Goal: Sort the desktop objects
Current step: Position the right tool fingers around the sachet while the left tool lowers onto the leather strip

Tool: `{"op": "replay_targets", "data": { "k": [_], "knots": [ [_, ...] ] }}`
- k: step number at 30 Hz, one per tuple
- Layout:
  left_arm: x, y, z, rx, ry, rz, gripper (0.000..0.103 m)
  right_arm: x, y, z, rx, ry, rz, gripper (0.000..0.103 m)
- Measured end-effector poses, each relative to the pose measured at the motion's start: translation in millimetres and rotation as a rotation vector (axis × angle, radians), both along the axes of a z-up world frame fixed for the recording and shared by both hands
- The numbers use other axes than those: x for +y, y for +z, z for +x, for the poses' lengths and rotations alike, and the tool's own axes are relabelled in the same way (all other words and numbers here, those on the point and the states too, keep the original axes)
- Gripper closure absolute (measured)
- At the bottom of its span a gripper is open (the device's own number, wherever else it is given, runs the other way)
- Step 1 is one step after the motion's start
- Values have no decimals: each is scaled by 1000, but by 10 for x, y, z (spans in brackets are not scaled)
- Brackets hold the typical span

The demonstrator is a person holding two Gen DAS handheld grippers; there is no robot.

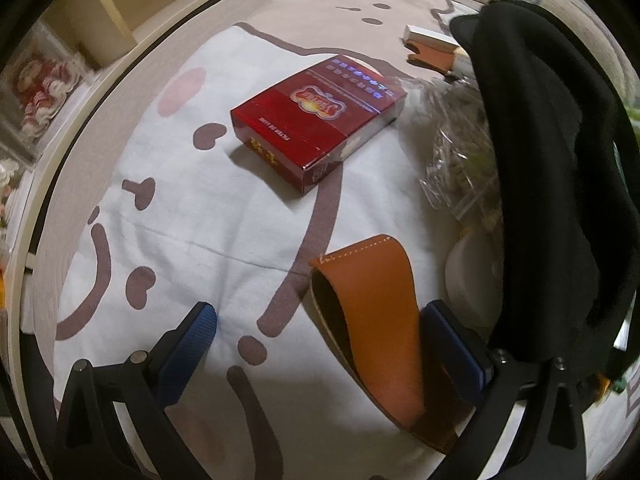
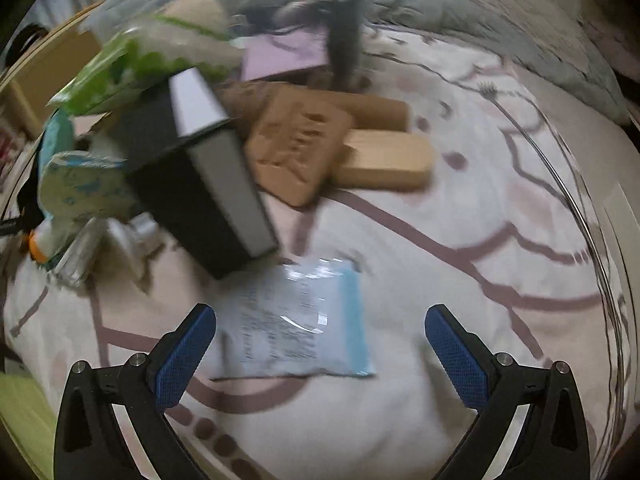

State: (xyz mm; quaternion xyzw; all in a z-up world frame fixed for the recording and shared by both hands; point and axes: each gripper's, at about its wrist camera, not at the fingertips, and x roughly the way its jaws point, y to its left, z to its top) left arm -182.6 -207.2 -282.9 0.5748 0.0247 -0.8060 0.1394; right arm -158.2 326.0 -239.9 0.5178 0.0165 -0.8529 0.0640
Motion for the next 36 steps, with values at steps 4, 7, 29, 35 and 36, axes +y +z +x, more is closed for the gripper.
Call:
{"op": "replay_targets", "data": {
  "k": [4, 7, 29, 35, 36],
  "knots": [
    [-21, 10, 46, -1, -55, 2, 0, -384, -60, 381, -4, 55, 4, 0],
    [-42, 19, 82, -7, -88, 2, 0, -438, -114, 374, -13, 67, 10, 0],
    [131, 172, 299, -147, -267, -61, 0, -466, -354, 307, -20, 93, 81, 0],
    [-107, 354, 374, -178, -189, -226, 0, -535, -362, 296, -16, 97, 73, 0],
    [-165, 390, 389, -175, -167, -237, 0, -557, -361, 293, -16, 97, 71, 0]
  ]
}}
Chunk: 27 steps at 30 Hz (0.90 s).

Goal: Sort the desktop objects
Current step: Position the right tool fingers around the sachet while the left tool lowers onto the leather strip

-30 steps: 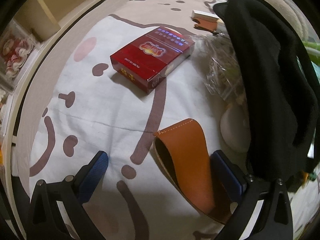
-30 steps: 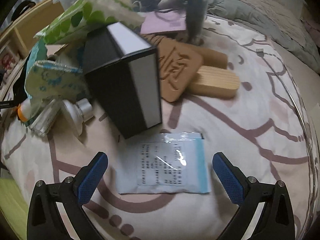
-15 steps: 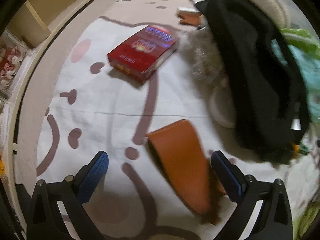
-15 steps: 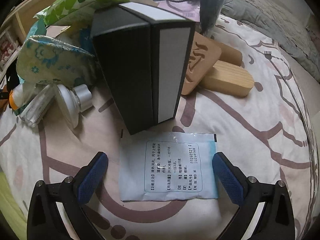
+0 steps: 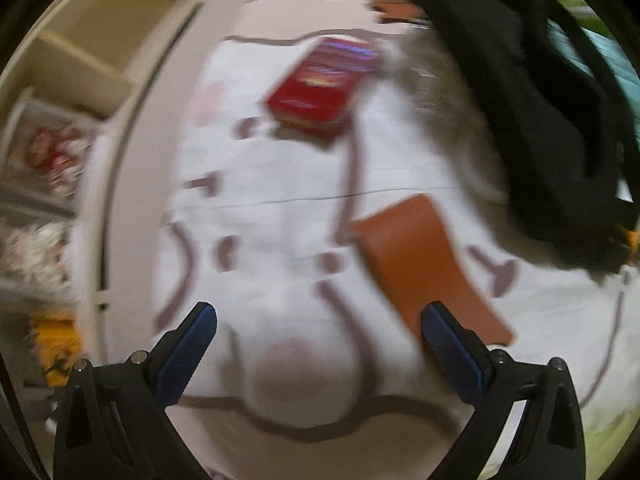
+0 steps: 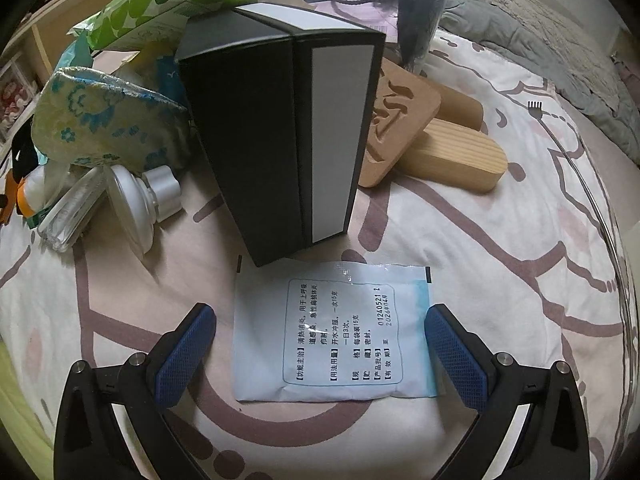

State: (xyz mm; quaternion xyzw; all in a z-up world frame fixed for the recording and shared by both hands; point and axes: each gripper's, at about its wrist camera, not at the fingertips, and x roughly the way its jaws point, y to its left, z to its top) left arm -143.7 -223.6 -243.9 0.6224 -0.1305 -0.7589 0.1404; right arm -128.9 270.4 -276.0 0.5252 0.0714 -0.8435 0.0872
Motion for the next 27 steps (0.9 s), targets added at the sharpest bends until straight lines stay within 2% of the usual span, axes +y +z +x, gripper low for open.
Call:
{"op": "replay_targets", "data": {
  "k": [1, 2, 5, 7, 8, 9, 11, 16, 18, 22, 25, 27],
  "knots": [
    [-1, 4, -19, 11, 12, 11, 0, -3, -1, -2, 0, 1, -3, 0],
    [-4, 36, -28, 34, 19, 54, 0, -39, -1, -21, 3, 4, -5, 0],
    [522, 62, -41, 74, 11, 208, 0, -52, -5, -56, 15, 18, -9, 0],
    [793, 32, -83, 73, -14, 245, 0, -53, -8, -71, 19, 19, -11, 0],
    [837, -17, -81, 69, -33, 240, 0, -50, -12, -85, 19, 16, -13, 0],
    [624, -123, -143, 65, -53, 233, 0, -48, -15, -84, 19, 15, -14, 0],
    [590, -219, -256, 60, -83, 219, 0, -49, -20, -92, 21, 17, -12, 0],
    [616, -511, -327, -21, -105, 110, 0, -56, -25, -97, 27, 18, -12, 0],
    [539, -496, -322, -33, -80, 132, 0, -48, -25, -108, 21, 16, -20, 0],
    [332, -460, -305, -44, -23, 48, 0, -24, -20, -127, 13, 18, -32, 0],
    [218, -437, -307, -23, 21, 91, 0, 4, -17, -144, 4, 12, -40, 0],
    [240, -434, -325, -6, 11, 95, 0, 20, -7, -158, 1, 13, -42, 0]
  ]
}}
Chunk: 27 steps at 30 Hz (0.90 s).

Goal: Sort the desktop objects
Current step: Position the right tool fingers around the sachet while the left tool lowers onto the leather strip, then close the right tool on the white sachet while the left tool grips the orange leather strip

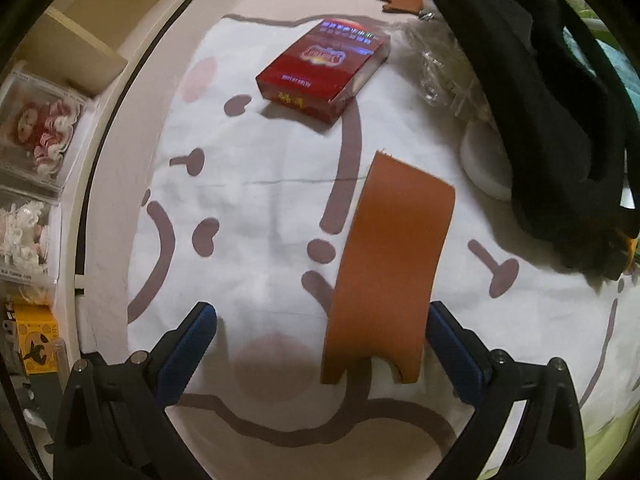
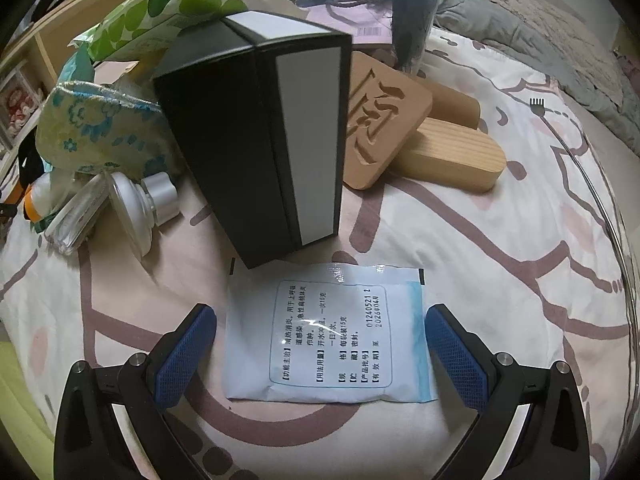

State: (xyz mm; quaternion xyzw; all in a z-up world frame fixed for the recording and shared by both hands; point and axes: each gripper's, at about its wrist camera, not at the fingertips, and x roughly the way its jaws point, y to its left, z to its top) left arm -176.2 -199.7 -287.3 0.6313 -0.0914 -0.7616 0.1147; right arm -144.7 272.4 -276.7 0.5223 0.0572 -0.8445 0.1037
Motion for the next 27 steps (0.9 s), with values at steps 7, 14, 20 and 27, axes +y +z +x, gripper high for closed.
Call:
{"op": "replay_targets", "data": {
  "k": [7, 14, 20, 27],
  "knots": [
    [324, 70, -113, 87, -131, 25, 1, 55, 15, -35, 14, 13, 9, 0],
    [319, -52, -181, 61, -131, 77, 4, -2, 85, 57, -87, 128, -119, 0],
    [270, -77, -233, 66, -105, 111, 4, -30, 114, -10, -103, 57, -130, 0],
    [265, -136, -308, 62, -90, 141, 4, -157, -9, -65, -141, -38, -67, 0]
  ]
}}
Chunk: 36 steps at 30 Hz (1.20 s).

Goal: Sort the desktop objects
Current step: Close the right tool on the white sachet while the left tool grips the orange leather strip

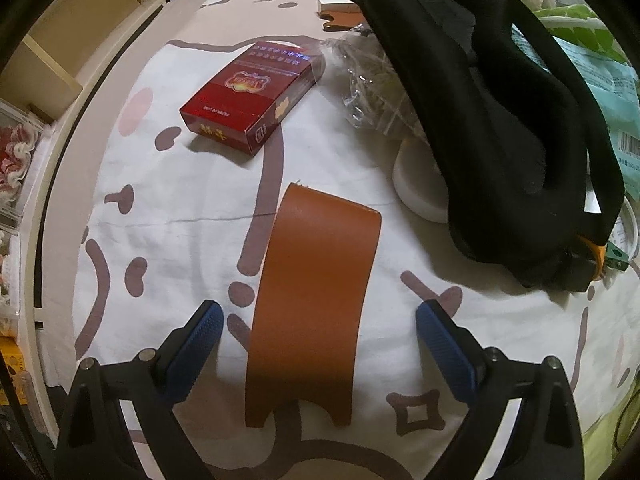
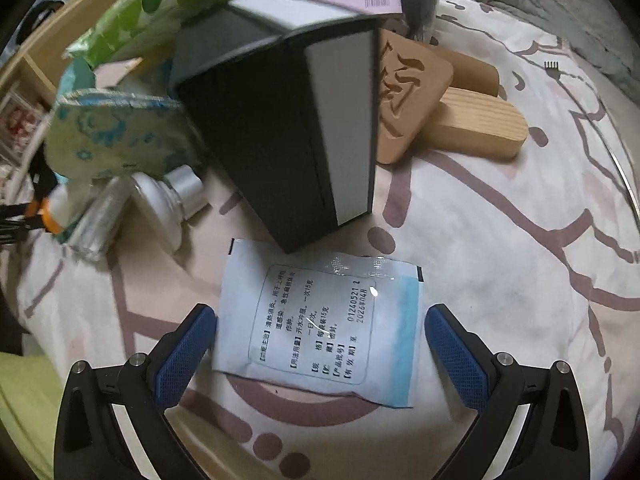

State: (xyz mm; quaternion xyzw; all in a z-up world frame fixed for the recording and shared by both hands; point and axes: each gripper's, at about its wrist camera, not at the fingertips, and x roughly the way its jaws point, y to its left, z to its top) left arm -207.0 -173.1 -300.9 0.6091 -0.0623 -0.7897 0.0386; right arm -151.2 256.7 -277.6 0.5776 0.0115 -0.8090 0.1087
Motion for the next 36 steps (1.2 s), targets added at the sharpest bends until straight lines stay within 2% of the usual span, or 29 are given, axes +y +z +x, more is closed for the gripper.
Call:
{"op": "replay_targets", "data": {
  "k": [6, 11, 17, 25, 36],
  "knots": [
    [14, -11, -56, 9, 8, 16, 4, -28, -41, -89, 1, -103, -11, 0],
    [55, -15, -91, 14, 2, 13, 6, -112, -67, -60, 41, -86, 34, 0],
    [99, 26, -136, 19, -5, 18, 26, -133, -57, -49, 50, -64, 38, 1],
    [-70, -1, -130, 42, 50, 32, 53, -159, -22, -27, 62, -26, 46, 14],
    [-24, 6, -183, 56, 59, 36, 55, -124, 44, -23, 57, -4, 26, 29]
  ]
}}
